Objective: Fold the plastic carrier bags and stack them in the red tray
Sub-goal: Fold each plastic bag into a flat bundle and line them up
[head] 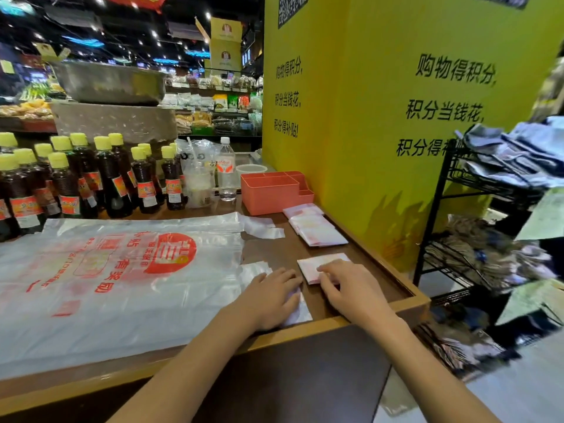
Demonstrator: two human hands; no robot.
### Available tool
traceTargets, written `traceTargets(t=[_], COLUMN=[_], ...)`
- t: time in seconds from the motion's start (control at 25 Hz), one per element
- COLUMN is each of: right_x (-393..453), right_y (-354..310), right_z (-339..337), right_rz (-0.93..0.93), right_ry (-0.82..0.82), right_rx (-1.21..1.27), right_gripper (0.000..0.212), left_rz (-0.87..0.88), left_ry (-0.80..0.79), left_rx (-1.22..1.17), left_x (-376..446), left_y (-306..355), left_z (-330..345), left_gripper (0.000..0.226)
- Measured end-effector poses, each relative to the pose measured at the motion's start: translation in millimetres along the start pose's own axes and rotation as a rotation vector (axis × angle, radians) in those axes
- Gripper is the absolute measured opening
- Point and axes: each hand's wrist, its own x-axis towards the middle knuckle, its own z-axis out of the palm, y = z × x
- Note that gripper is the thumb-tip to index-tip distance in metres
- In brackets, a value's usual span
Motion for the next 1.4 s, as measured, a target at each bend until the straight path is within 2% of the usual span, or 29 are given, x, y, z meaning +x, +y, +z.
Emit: traceTargets(t=[0.12,0.36,0.56,0.76,0.96,1.08,1.28,1.4], right_x=[-2,9,16,16,8,14,18,14], right_y=[-1,6,9,6,-6,-45,-157,-212], right_z=[2,8,13,11,8,9,29,54], right_rz=[-0.002,0.071,0.158,0.156,0.027,-0.084,-0.253,-0.345], right_ry=[-0.121,-0.189,-0.325,-0.304,-0.121,-0.167,-0.376,-0.481], right_rx=[0.039,-0.047,-0.025,-0.011,0.001,0.069,0.337,0.305], right_gripper=[0.042,0.055,0.067,0.064,0.058,0.057,0.053,0.064], left_rz=[-0.031,-0.047,-0.037,-0.004,-0.024,-0.118,-0.356,-0.526], left_ry=[-0.019,0.0,-0.011,-0.031,0.093,0.131,0.231,0.167], left_rx=[-0.036,-0.104,-0.149,-0.068,-0.038,-0.035,-0.096,-0.08], left_x=[1,2,2,6,-15,-54,-144,-198], left_y=[-3,-7,-9,-11,-24,-64,-135,-166], left_z=[8,12,8,0,-13,-29,-48,-56], left_gripper=[0.052,0.056,0.05,0.05,0.049,0.053,0.06,0.075])
